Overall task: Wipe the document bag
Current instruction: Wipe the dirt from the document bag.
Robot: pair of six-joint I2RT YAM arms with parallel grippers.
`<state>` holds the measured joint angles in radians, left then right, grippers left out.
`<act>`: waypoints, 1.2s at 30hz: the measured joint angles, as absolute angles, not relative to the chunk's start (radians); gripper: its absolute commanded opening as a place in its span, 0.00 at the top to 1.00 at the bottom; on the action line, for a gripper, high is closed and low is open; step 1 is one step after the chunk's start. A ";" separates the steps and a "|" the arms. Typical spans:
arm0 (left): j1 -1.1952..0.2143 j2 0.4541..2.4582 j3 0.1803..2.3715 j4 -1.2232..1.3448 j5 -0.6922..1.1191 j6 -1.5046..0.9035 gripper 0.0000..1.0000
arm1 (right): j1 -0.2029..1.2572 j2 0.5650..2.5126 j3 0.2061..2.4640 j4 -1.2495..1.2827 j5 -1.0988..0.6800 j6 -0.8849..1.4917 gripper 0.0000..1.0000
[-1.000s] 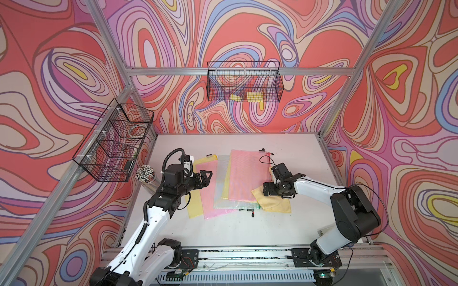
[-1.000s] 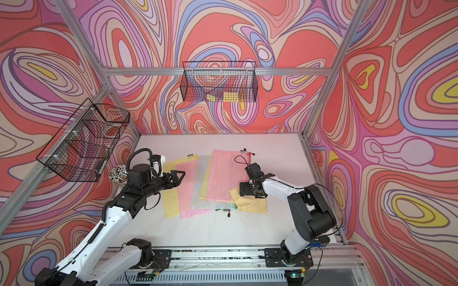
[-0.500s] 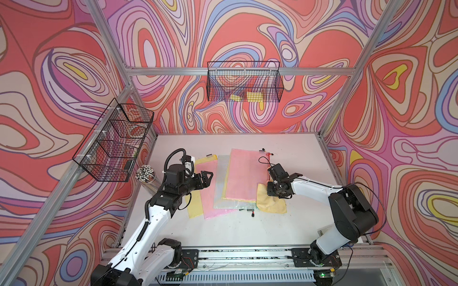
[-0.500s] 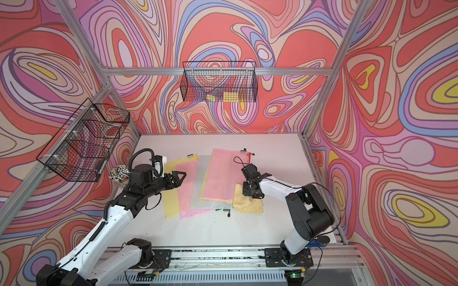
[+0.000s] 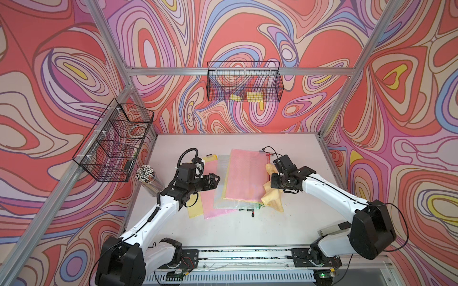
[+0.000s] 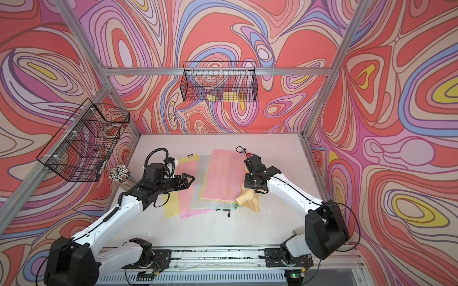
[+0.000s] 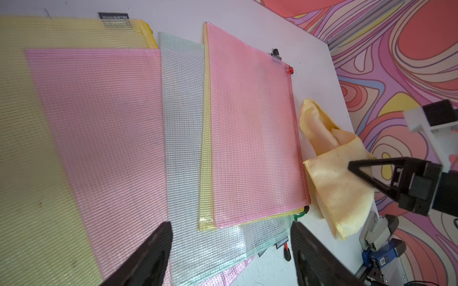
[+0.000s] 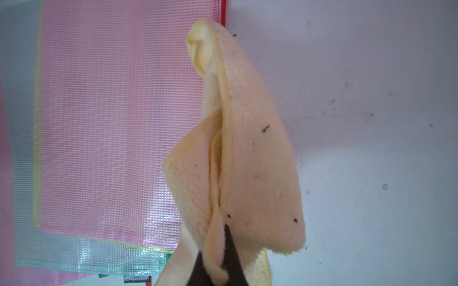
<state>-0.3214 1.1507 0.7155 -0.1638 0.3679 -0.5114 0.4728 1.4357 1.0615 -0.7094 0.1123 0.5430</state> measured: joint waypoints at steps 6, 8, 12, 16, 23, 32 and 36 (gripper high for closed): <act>-0.381 1.287 0.727 -0.106 0.409 -0.540 0.29 | 0.473 1.442 1.191 -0.665 0.036 0.525 1.00; -0.401 1.355 0.736 -0.093 0.427 -0.551 0.31 | 0.473 1.465 1.228 -0.639 0.020 0.513 1.00; -0.421 1.474 0.745 -0.055 0.459 -0.573 0.31 | 0.473 1.565 1.235 -0.562 -0.001 0.491 1.00; -0.426 1.524 0.745 -0.025 0.473 -0.591 0.31 | 0.473 1.695 1.200 -0.509 -0.027 0.485 1.00; -0.427 1.559 0.749 -0.003 0.487 -0.596 0.30 | 0.473 1.749 1.124 -0.452 -0.068 0.501 1.00; -0.433 1.627 0.751 0.016 0.494 -0.600 0.30 | 0.473 1.794 1.097 -0.378 -0.089 0.512 1.00; -0.434 1.636 0.751 0.035 0.502 -0.607 0.34 | 0.473 1.815 1.080 -0.353 -0.101 0.518 1.00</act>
